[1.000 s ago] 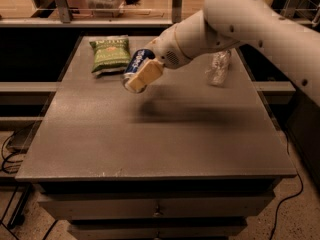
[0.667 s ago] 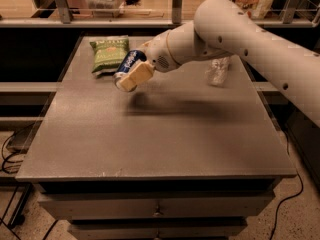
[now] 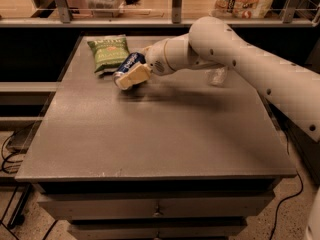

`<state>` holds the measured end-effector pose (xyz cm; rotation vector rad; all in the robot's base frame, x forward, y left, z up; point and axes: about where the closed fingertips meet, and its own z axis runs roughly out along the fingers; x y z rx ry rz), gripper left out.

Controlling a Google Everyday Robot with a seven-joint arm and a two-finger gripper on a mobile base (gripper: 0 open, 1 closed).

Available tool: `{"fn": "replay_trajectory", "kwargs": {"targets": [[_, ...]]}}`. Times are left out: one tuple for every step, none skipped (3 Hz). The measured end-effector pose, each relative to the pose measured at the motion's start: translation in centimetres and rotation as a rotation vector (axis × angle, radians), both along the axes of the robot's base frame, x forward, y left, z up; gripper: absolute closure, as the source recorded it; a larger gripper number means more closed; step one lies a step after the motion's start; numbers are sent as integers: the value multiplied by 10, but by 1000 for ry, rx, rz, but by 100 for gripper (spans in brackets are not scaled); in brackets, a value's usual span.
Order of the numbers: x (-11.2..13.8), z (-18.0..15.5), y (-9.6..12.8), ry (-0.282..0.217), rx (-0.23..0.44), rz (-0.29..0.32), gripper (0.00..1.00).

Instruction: Move pepsi can near green jalapeno chip bag

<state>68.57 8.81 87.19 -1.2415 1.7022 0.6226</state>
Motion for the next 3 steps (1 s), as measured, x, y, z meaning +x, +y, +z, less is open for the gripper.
{"fn": "replay_trajectory", "kwargs": {"targets": [[16, -5, -2, -7, 24, -33, 13], [21, 0, 4, -8, 80, -19, 0], [21, 0, 4, -8, 80, -19, 0]]}}
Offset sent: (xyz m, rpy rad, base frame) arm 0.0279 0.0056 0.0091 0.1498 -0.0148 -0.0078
